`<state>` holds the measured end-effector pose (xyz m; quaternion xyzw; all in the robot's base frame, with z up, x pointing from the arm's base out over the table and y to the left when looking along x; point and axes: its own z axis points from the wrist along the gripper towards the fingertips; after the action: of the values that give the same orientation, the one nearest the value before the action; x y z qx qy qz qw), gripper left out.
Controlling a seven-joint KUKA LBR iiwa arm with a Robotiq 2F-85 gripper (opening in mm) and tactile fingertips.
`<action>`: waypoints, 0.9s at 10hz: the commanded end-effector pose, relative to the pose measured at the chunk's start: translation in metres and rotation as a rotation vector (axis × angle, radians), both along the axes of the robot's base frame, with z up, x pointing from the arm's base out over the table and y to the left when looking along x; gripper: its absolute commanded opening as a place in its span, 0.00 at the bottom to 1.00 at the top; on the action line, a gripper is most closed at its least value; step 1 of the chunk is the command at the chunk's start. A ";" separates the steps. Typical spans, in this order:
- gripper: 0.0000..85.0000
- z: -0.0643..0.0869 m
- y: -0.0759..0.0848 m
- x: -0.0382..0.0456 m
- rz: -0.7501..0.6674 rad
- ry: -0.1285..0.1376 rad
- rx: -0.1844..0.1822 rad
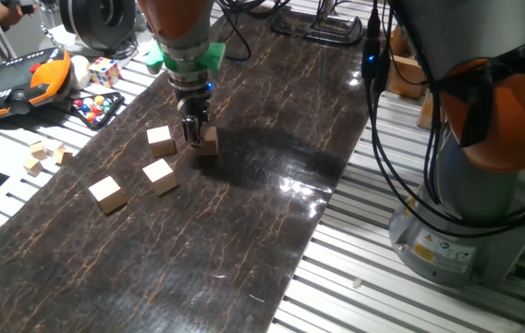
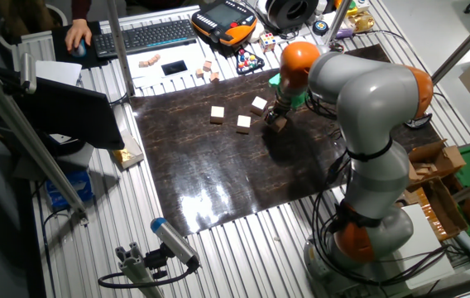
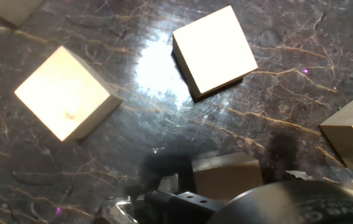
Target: Stack the blocks in a vertical line of five
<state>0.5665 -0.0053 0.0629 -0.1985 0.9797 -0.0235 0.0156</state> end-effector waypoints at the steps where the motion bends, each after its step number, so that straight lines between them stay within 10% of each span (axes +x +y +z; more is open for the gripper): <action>1: 0.95 0.000 0.000 0.0000 0.048 -0.002 -0.005; 9: 0.94 0.000 0.000 0.0000 0.042 -0.010 0.004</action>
<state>0.5666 -0.0055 0.0630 -0.2198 0.9751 -0.0219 0.0214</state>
